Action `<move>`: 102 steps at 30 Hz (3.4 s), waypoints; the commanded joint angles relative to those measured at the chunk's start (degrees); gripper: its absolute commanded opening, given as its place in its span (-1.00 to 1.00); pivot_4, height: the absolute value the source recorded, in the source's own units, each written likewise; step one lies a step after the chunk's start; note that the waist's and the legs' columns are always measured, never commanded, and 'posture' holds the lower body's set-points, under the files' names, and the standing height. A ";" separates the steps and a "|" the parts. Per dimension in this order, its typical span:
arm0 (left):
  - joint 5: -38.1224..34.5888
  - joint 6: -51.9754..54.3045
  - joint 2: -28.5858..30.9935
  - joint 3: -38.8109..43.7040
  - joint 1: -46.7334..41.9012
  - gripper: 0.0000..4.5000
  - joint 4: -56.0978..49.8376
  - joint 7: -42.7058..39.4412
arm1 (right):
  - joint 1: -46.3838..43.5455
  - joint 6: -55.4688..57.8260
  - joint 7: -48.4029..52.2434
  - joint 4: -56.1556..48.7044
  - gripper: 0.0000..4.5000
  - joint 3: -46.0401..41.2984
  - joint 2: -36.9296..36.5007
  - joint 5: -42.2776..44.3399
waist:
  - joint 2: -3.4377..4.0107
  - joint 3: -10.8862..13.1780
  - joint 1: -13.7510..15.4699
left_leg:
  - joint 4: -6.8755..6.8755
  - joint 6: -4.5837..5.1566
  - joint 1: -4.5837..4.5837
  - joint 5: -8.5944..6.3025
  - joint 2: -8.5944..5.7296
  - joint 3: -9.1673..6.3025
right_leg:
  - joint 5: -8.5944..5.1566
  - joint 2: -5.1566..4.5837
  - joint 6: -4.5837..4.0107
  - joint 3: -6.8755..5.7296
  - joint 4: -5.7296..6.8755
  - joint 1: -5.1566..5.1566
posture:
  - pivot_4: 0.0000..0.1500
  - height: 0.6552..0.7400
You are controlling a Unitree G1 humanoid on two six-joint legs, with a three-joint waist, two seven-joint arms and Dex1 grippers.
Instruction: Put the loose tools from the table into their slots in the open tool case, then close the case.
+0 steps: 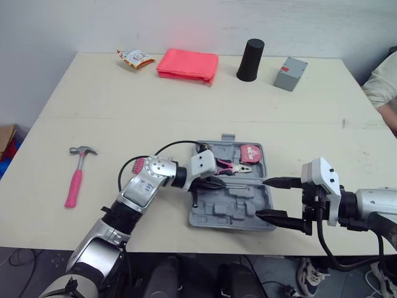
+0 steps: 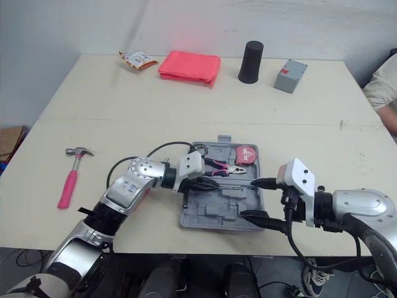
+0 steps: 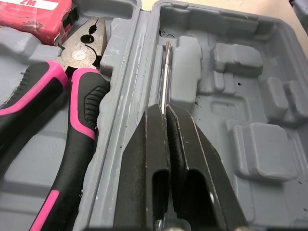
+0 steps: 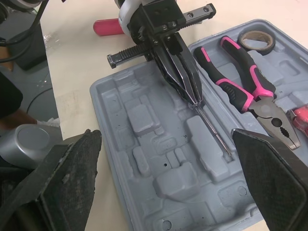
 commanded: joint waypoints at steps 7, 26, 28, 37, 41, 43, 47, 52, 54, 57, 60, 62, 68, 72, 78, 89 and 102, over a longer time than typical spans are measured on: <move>9.76 5.36 5.27 -11.66 0.33 -0.97 5.96 -2.60 | 0.49 -0.57 -0.08 -0.69 1.00 -1.11 0.11 0.05 | -0.12 -1.17 -0.14 | -0.03 -0.01 0.32 -0.35 0.12 -0.08 | 0.00 0.03 0.00 -0.07 -0.36 0.45 | 1.00 0.91; 2.63 3.63 -0.17 -2.96 -3.03 -0.97 2.59 -1.98 | 1.83 -1.40 -1.00 -1.10 1.00 -1.37 0.48 -0.75 | 0.36 -2.28 -0.18 | -0.14 -0.10 1.15 -1.28 0.48 -0.02 | -0.10 0.20 -0.15 0.00 -0.92 1.36 | 1.00 0.91; -2.29 3.93 -0.11 2.41 -4.28 -0.97 -2.45 -3.86 | 2.04 -1.29 -1.04 -1.22 1.00 -1.97 0.32 -0.59 | 0.40 -1.70 -0.19 | -0.11 -0.03 0.96 -1.24 0.49 -0.03 | -0.09 0.20 -0.15 -0.01 -0.91 1.17 | 1.00 0.91; -18.96 18.59 15.70 24.50 2.80 -0.62 -20.44 -7.55 | 6.64 0.21 2.46 2.12 1.00 -13.54 -2.55 0.33 | 0.56 -1.21 -0.75 | -0.24 -0.12 0.08 -0.62 0.26 0.02 | -0.05 0.26 -0.08 -0.16 -0.61 0.31 | 1.00 0.91; -25.71 24.59 24.30 41.95 19.54 0.22 -28.24 -6.25 | 12.40 0.80 8.08 7.95 1.00 -23.31 -5.02 -1.34 | 0.21 -0.72 -1.30 | -0.36 -0.09 0.09 -0.63 0.27 0.00 | -0.06 0.23 -0.07 -0.13 -0.66 0.30 | 1.00 0.91; -27.50 26.60 25.31 50.57 25.59 0.59 -29.15 -4.25 | 14.59 -0.16 9.38 11.49 1.00 -26.43 -5.63 -3.55 | 0.07 -0.46 -0.51 | -0.25 -0.06 0.08 -0.64 0.27 -0.08 | -0.06 0.20 -0.07 -0.16 -0.79 0.32 | 1.00 0.91; -29.91 30.91 24.75 72.28 39.25 0.99 -31.63 -1.02 | 18.81 -3.84 13.17 21.94 1.00 -32.06 -6.33 -8.91 | 0.15 -0.40 -0.19 | -0.18 0.03 0.10 -1.07 0.25 -0.06 | 0.10 0.04 0.10 0.04 -0.95 0.34 | 1.00 0.91; -25.87 24.09 24.57 87.83 57.25 0.99 -23.43 -3.76 | 20.98 -10.28 16.08 33.19 1.00 -34.00 -7.07 -14.67 | 0.34 -0.33 -0.27 | -0.34 -0.12 0.11 -1.22 0.26 0.05 | 0.02 0.03 -0.05 0.09 -1.09 0.23 | 1.00 0.91; -23.87 19.55 24.93 91.49 60.58 0.99 -16.14 -2.60 | 19.43 -13.13 16.61 39.28 1.00 -33.67 -8.85 -16.71 | 0.40 -0.30 -0.30 | -0.53 -0.17 0.12 -1.24 0.27 0.10 | -0.06 0.04 -0.17 0.09 -1.10 0.11 | 1.00 0.91; -21.79 13.32 25.68 93.14 64.02 0.99 -8.97 -2.30 | 15.69 -16.35 17.31 47.23 1.00 -32.03 -10.95 -18.28 | 0.56 -0.21 -0.43 | -0.81 -0.22 0.12 -1.19 0.27 0.28 | -0.10 0.04 -0.27 0.25 -1.07 -0.21 | 1.00 0.91; -22.12 11.59 25.58 93.26 64.46 0.99 -6.88 -0.64 | 12.34 -21.13 17.58 53.58 1.00 -29.44 -12.44 -20.91 | 0.59 -0.20 -0.42 | -0.96 -0.27 0.11 -1.14 0.29 0.34 | -0.14 0.03 -0.34 0.28 -1.05 -0.60 | 1.00 0.91; -22.70 11.48 24.84 92.54 64.88 0.99 -8.18 0.25 | 9.59 -21.98 17.45 55.48 1.00 -27.95 -13.10 -21.17 | 0.60 -0.20 -0.40 | -1.00 -0.28 0.10 -1.14 0.31 0.33 | -0.16 0.03 -0.37 0.29 -1.04 -0.64 | 1.00 0.91; -24.32 12.74 22.98 88.74 64.34 0.99 -13.92 3.60 | 5.61 -21.44 17.41 52.01 1.00 -24.00 -11.73 -20.34 | 0.64 -0.18 -1.29 | -1.08 -0.33 0.03 -1.17 0.31 0.52 | -0.15 0.03 -0.35 0.40 -0.87 -0.58 | 1.00 0.91; -26.03 15.60 21.71 84.23 62.68 0.99 -23.55 8.10 | 3.51 -19.53 16.75 46.72 1.00 -21.72 -10.74 -18.92 | 0.62 -0.16 -1.84 | -0.99 -0.07 0.06 -1.02 0.31 0.62 | -0.12 0.04 -0.30 0.45 -0.70 -0.56 | 1.00 0.91; -28.54 23.30 20.44 76.68 56.59 0.99 -36.36 19.25 | 0.16 -12.06 14.65 32.19 1.00 -18.87 -8.54 -13.11 | 0.64 -0.17 -1.78 | -0.98 -0.35 0.14 -0.87 0.31 0.70 | -0.05 0.06 -0.17 0.61 -0.52 -0.59 | 1.00 0.91; -28.90 34.33 17.31 73.90 49.75 0.99 -41.23 35.10 | -11.94 1.58 7.83 9.22 1.00 -8.98 -3.43 3.78 | 0.61 -0.16 -1.86 | -0.99 -0.39 0.14 -0.46 0.35 0.74 | -0.04 0.20 -0.16 0.64 -0.47 -0.61 | 1.00 0.91; -22.41 34.42 16.63 66.08 41.67 0.99 -22.95 41.78 | -29.93 2.48 8.34 7.78 1.00 5.07 0.32 7.93 | 0.11 -0.23 -1.22 | -0.92 -0.60 0.06 -0.60 0.29 0.67 | 0.00 0.13 -0.12 0.63 -0.51 -0.66 | 1.00 0.91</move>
